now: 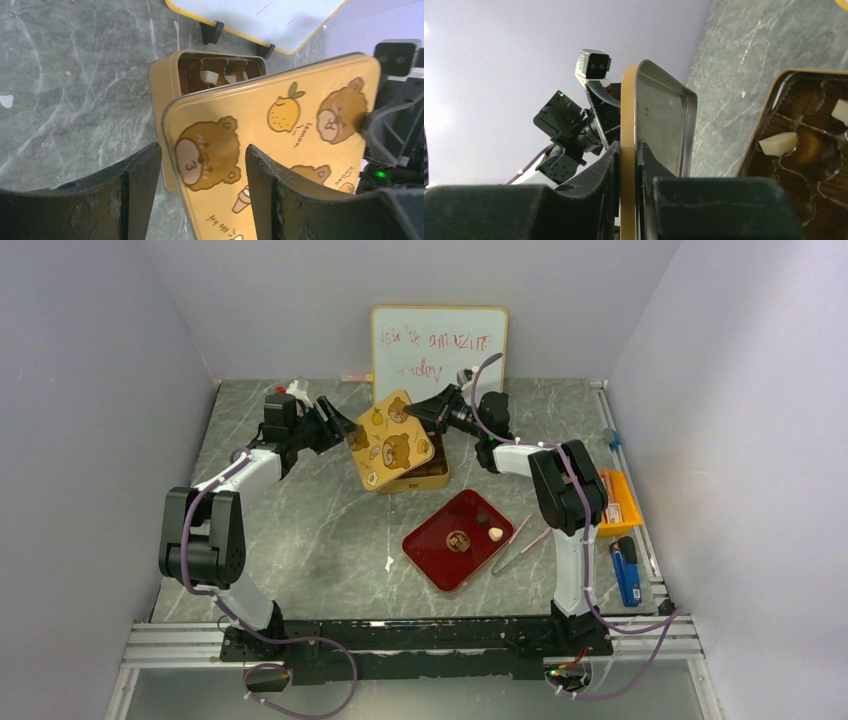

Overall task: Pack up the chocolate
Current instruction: Close the box lid on the packing box.

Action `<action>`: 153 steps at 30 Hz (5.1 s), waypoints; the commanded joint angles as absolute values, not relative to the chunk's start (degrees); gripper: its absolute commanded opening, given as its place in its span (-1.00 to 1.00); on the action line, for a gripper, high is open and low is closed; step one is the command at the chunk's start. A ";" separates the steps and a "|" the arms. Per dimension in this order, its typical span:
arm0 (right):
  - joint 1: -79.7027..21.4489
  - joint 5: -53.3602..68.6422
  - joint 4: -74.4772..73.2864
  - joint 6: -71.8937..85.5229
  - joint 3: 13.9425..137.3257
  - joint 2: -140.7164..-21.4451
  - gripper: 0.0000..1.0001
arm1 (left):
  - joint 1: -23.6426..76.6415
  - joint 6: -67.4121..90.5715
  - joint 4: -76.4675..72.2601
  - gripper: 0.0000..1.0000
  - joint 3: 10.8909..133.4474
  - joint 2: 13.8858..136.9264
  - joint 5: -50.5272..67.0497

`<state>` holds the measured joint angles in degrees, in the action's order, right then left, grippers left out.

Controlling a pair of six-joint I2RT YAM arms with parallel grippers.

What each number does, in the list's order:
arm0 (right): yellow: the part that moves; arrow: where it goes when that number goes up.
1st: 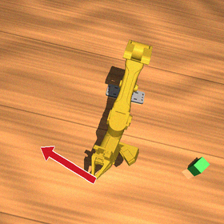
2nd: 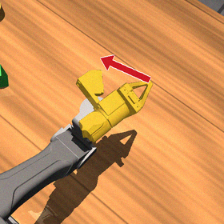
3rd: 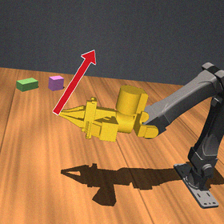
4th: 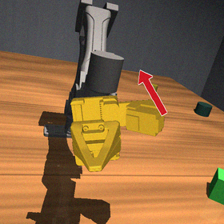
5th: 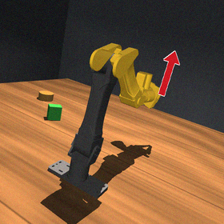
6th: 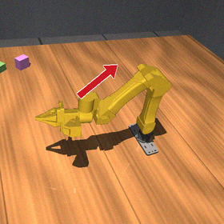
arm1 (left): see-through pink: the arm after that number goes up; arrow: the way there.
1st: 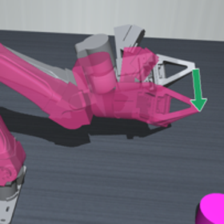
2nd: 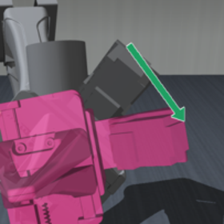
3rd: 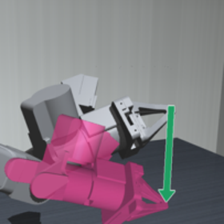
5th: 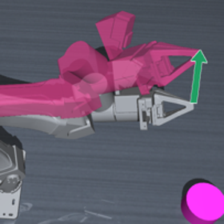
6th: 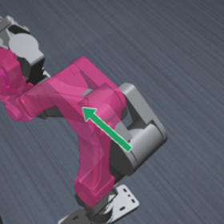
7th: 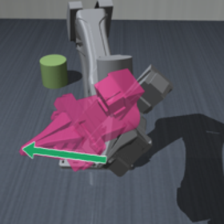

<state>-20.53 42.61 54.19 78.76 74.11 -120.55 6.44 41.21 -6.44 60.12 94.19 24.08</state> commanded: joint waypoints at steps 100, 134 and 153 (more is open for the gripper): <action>-13.65 28.42 25.93 45.94 77.16 -117.56 -0.11 | 19.13 41.00 -16.87 0.29 62.48 104.50 26.30; -13.55 20.39 12.98 34.73 76.62 -114.16 0.14 | 19.25 40.52 -16.68 0.28 60.30 103.61 26.27; -13.73 19.20 7.87 33.21 71.88 -112.91 0.14 | 19.25 41.86 -18.81 0.28 58.93 105.25 26.58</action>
